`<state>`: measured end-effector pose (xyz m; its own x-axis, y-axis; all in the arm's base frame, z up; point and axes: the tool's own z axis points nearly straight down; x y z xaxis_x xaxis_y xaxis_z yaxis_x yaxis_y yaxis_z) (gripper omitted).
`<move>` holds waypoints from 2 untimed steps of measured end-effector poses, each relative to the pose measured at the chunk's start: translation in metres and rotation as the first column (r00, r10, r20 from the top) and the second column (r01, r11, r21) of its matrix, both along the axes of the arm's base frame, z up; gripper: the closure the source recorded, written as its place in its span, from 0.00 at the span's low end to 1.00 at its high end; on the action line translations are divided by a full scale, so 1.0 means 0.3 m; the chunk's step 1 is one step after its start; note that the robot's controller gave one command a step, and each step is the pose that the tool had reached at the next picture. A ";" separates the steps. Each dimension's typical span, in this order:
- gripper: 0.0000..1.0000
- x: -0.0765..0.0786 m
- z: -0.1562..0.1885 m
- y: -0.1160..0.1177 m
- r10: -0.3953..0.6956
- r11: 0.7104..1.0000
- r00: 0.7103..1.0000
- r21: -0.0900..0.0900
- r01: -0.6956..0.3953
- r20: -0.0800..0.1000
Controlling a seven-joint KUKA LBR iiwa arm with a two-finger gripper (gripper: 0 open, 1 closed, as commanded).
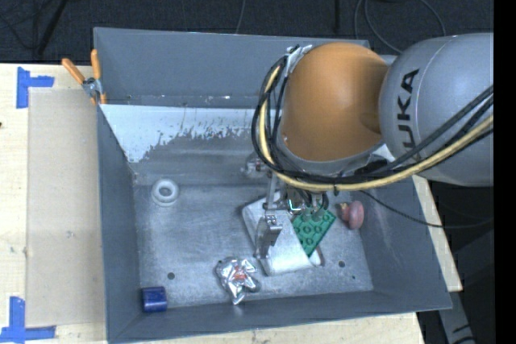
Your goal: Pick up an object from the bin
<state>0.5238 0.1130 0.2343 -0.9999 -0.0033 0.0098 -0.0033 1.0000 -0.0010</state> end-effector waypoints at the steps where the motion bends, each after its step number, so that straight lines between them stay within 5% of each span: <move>1: 0.00 -0.134 -0.467 -0.148 0.254 0.967 0.967 0.001 -0.254 0.014; 2: 0.00 -0.137 -0.527 0.027 0.292 0.956 0.955 -0.006 -0.292 0.056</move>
Offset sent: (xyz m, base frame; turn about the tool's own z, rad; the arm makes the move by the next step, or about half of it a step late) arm -0.0411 -0.0443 -0.1383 -0.2597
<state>0.4826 0.1211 0.0763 -0.9545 -0.2948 -0.0457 -0.2948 0.9555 -0.0068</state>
